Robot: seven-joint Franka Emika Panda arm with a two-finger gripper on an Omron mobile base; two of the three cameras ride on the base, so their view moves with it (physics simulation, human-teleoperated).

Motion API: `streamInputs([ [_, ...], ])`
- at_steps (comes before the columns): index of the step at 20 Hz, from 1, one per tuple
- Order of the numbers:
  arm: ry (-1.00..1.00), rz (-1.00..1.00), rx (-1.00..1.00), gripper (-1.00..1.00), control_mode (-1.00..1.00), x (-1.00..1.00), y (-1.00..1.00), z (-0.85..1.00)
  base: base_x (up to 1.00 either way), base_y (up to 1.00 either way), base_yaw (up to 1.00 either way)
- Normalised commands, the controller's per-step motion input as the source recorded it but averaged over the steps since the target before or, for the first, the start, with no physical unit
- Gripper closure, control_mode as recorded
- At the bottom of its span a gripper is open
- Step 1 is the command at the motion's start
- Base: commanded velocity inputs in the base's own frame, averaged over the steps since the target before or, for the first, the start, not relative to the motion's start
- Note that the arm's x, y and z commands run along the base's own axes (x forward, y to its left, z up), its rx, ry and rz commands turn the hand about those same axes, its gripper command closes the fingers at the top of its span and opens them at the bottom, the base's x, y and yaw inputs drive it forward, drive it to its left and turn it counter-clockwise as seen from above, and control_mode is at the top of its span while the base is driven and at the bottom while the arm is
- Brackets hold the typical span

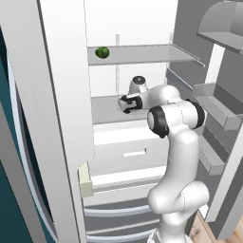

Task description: Retrieve the chicken drumstick from the fridge and place it on the cutting board.

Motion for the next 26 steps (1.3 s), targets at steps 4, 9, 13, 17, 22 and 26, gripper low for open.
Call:
streamInputs([
  [4,0.00,0.00,0.05,-1.00,-1.00,0.01,-0.06,-0.10,0.00,0.00,0.00],
  [9,0.00,0.00,0.02,1.00,-1.00,0.00,0.00,-0.11,0.00,0.00,0.00],
  [13,0.00,0.00,0.00,1.00,-1.00,0.00,0.00,-0.03,0.00,0.00,0.00],
  [17,-0.01,0.00,0.00,1.00,-1.00,0.00,0.00,0.00,0.00,0.00,0.00],
  [22,-0.15,0.00,0.00,1.00,-1.00,0.00,0.00,0.00,0.00,0.00,0.00],
  [26,-0.16,0.00,0.00,1.00,-1.00,-0.10,0.00,0.05,0.00,0.00,0.00],
])
